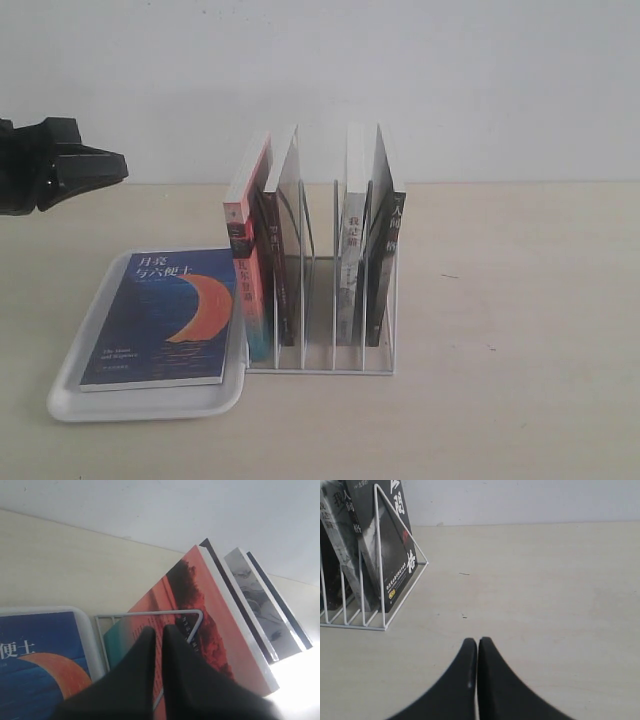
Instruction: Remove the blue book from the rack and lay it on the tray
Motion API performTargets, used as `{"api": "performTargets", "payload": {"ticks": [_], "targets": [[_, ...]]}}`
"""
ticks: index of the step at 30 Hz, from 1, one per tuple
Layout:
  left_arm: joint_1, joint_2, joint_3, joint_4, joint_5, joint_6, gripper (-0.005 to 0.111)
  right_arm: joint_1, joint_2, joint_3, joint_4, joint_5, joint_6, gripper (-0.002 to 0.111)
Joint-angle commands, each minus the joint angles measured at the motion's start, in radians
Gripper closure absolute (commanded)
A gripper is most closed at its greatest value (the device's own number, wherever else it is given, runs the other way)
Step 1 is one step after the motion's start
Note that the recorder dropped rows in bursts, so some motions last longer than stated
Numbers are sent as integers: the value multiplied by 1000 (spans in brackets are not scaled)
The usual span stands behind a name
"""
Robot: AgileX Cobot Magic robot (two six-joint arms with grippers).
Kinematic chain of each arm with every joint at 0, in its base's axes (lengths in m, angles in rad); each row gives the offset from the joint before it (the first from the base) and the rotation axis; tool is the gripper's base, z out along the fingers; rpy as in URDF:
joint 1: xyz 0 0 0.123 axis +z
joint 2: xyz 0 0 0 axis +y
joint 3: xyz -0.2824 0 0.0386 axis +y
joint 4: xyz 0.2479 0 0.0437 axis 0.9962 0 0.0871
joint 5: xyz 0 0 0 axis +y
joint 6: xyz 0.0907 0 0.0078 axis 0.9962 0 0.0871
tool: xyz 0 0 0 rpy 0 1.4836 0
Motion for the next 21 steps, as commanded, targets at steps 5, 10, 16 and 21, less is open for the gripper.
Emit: {"api": "performTargets", "payload": {"ticks": [5, 10, 16, 21], "targets": [[3, -214, 4, -14, -48, 5, 103, -3, -5, -1, -4, -5, -4, 108], [3, -373, 4, -14, -46, 5, 103, -3, -5, -1, -4, -5, -4, 108], [-25, -491, 4, -14, -51, 5, 103, -3, -5, -1, -4, -5, -4, 108], [-34, -593, 4, -14, -53, 7, 103, -3, -5, -1, -4, -5, -4, 108]]}}
